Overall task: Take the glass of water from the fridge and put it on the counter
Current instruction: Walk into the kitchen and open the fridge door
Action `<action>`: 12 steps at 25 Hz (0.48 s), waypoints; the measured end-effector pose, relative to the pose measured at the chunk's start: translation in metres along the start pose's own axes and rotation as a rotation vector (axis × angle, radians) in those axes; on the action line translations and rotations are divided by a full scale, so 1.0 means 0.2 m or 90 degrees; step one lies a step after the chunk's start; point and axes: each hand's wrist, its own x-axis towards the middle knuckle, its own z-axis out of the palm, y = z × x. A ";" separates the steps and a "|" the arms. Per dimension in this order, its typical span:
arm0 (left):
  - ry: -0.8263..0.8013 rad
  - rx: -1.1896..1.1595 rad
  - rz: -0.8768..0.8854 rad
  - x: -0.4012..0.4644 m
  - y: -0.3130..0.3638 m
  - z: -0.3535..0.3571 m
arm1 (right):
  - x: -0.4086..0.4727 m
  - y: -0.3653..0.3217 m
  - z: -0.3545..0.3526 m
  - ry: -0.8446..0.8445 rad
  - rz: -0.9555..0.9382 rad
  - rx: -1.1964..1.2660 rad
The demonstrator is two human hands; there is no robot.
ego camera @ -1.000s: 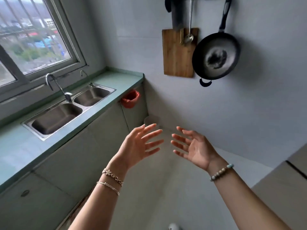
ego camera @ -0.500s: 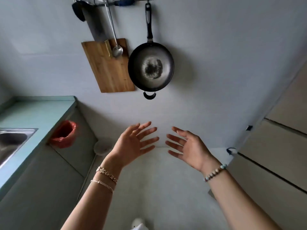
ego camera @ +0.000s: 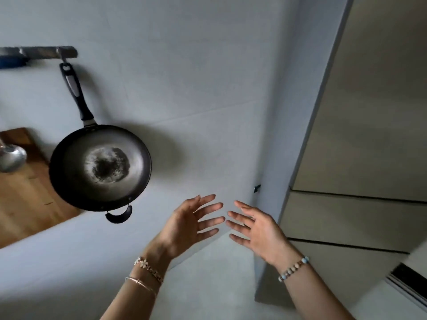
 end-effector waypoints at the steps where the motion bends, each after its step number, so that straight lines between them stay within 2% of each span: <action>1: -0.037 0.008 -0.018 0.08 0.03 0.04 | 0.00 -0.04 -0.02 0.025 -0.021 0.013; 6: -0.177 0.021 -0.063 0.40 0.14 0.30 | -0.06 -0.28 -0.11 0.126 -0.128 0.043; 12: -0.282 0.043 -0.060 0.67 0.29 0.64 | -0.09 -0.62 -0.26 0.176 -0.233 0.037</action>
